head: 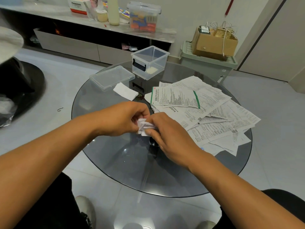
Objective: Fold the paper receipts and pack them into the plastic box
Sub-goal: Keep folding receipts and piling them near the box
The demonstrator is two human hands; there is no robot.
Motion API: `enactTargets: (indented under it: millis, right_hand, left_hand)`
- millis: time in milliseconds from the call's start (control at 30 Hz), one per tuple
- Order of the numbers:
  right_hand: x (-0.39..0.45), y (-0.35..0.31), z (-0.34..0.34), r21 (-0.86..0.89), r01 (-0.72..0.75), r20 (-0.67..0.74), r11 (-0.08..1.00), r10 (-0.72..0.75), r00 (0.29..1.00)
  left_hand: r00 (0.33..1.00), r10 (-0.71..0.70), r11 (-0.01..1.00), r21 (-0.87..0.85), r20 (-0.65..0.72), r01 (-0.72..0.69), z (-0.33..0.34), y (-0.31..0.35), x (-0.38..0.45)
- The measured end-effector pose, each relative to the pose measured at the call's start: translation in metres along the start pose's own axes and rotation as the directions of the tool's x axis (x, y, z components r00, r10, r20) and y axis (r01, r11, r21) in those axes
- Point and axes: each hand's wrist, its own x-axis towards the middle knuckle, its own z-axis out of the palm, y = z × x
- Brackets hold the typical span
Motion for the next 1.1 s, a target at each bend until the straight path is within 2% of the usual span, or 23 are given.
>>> enactTargets:
  millis: [67, 100, 167, 233, 267, 333, 400, 467, 600, 700, 767, 800, 833, 900, 933, 967, 1067, 1100]
  right_hand:
    - [0.0, -0.004, -0.001, -0.017, 0.007, 0.002, 1.0, -0.007, 1.0]
    - [0.0, -0.007, -0.003, -0.03, -0.002, 0.011, 1.0, 0.003, 1.0]
    - [0.003, -0.007, -0.004, -0.142, -0.011, 0.029, 0.99, 0.015, 0.999]
    - [0.005, -0.005, -0.003, -0.214, -0.017, 0.045, 0.977, 0.028, 0.999]
    - [0.006, -0.003, -0.003, -0.206, -0.025, 0.047, 0.978, 0.035, 0.998]
    - [0.006, -0.004, -0.004, -0.167, -0.03, 0.042, 0.986, 0.037, 0.998]
    - [0.006, -0.002, -0.005, -0.137, -0.03, 0.026, 0.99, 0.034, 0.999]
    - [0.005, 0.001, -0.006, -0.099, -0.043, 0.001, 0.994, 0.043, 0.999]
    - [0.001, 0.008, -0.007, 0.045, -0.108, -0.036, 0.993, 0.11, 0.993]
    - [-0.004, 0.01, -0.008, 0.145, -0.139, -0.059, 0.98, 0.149, 0.987]
    - [-0.005, 0.01, -0.011, 0.227, -0.164, -0.082, 0.96, 0.186, 0.979]
    - [-0.005, 0.01, -0.013, 0.268, -0.176, -0.096, 0.947, 0.208, 0.974]
    - [-0.005, 0.011, -0.015, 0.304, -0.189, -0.11, 0.934, 0.231, 0.967]
    - [-0.005, 0.013, -0.018, 0.361, -0.213, -0.141, 0.908, 0.279, 0.95]
    - [-0.004, 0.014, -0.019, 0.383, -0.222, -0.156, 0.897, 0.299, 0.941]
    - [-0.003, 0.015, -0.019, 0.402, -0.23, -0.173, 0.886, 0.32, 0.931]
    - [-0.001, 0.016, -0.019, 0.43, -0.247, -0.214, 0.868, 0.364, 0.906]
    - [0.0, 0.015, -0.019, 0.437, -0.25, -0.22, 0.864, 0.372, 0.902]
  left_hand:
    - [0.999, -0.008, 0.997, -0.075, 0.038, 0.011, -0.01, -0.001, -0.001]
    - [1.0, -0.009, 0.996, -0.094, 0.002, 0.009, -0.016, -0.003, 0.0]
    - [0.982, -0.034, 0.998, -0.063, -0.187, 0.023, -0.03, -0.012, 0.008]
    - [0.921, -0.106, 0.992, 0.018, -0.375, 0.122, -0.037, -0.03, 0.022]
    - [0.898, -0.15, 0.981, 0.049, -0.414, 0.186, -0.036, -0.039, 0.031]
    - [0.895, -0.23, 0.952, 0.1, -0.382, 0.288, -0.029, -0.053, 0.042]
    - [0.91, -0.248, 0.916, 0.225, -0.332, 0.332, -0.02, -0.053, 0.049]
    - [0.912, -0.223, 0.881, 0.329, -0.345, 0.34, -0.015, -0.047, 0.054]
    - [0.909, -0.165, 0.871, 0.376, -0.383, 0.317, -0.016, -0.036, 0.056]
    - [0.909, -0.136, 0.814, 0.478, -0.395, 0.329, -0.016, -0.036, 0.056]
    - [0.907, -0.143, 0.849, 0.422, -0.396, 0.318, -0.018, -0.035, 0.055]
    - [0.908, -0.171, 0.908, 0.296, -0.382, 0.296, -0.021, -0.033, 0.052]
    - [0.914, -0.218, 0.959, 0.098, -0.341, 0.265, -0.025, -0.031, 0.049]
    - [0.949, -0.275, 0.93, -0.294, -0.157, 0.221, -0.028, -0.024, 0.04]
    - [0.958, -0.272, 0.907, -0.358, -0.092, 0.223, -0.026, -0.023, 0.036]
    - [0.96, -0.27, 0.912, -0.341, -0.076, 0.229, -0.023, -0.022, 0.036]
    - [0.944, -0.305, 0.948, -0.14, -0.126, 0.287, -0.018, -0.019, 0.037]
    - [0.935, -0.33, 0.941, -0.129, -0.127, 0.314, -0.018, -0.019, 0.038]
